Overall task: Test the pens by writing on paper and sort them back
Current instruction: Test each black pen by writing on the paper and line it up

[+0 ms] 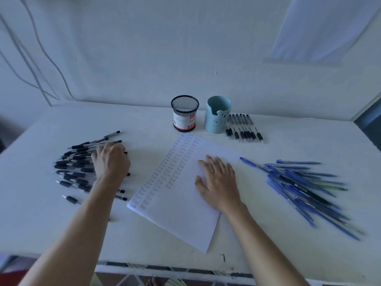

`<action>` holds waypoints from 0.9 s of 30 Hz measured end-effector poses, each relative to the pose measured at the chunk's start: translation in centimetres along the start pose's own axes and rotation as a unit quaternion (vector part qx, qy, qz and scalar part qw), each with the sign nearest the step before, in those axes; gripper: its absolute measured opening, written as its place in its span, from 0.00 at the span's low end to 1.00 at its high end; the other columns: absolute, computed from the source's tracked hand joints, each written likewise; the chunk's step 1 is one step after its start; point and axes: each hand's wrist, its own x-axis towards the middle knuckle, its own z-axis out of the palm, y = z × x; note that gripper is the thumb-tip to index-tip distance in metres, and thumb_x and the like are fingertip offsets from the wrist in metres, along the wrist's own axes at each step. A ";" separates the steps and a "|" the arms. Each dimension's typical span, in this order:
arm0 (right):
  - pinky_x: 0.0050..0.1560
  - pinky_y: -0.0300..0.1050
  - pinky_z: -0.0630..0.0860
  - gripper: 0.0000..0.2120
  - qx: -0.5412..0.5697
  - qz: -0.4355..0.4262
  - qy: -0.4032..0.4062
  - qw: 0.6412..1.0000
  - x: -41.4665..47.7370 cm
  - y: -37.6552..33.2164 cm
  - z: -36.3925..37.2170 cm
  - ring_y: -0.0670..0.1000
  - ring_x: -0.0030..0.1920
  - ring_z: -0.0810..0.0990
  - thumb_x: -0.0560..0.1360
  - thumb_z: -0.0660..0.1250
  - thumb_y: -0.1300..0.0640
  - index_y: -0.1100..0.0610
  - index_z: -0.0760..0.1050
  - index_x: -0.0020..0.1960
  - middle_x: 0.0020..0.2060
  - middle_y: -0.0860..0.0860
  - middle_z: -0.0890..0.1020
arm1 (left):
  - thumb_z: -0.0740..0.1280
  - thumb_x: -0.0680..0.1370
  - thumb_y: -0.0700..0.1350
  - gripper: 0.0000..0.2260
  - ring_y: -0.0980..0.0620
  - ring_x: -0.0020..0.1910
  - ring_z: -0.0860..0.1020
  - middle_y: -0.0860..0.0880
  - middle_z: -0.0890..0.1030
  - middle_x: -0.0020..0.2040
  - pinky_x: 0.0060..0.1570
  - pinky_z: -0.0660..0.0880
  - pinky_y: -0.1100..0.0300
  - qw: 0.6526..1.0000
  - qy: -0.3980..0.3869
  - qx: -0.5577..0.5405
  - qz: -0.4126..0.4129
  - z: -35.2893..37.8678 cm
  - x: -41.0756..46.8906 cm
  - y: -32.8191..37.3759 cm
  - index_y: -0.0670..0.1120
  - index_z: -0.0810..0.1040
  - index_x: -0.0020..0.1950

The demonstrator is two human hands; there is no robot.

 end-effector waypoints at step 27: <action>0.77 0.57 0.46 0.36 0.014 0.003 0.041 0.999 0.1 0.2 0.8 0.53 0.79 0.54 0.72 0.41 0.37 0.48 0.64 0.75 0.78 0.49 0.60 | 0.58 0.78 0.48 0.17 0.55 0.22 0.55 0.50 0.63 0.23 0.27 0.49 0.62 0.678 -0.083 -0.727 0.063 -4.5 -4.7 7.6 0.47 0.78 0.32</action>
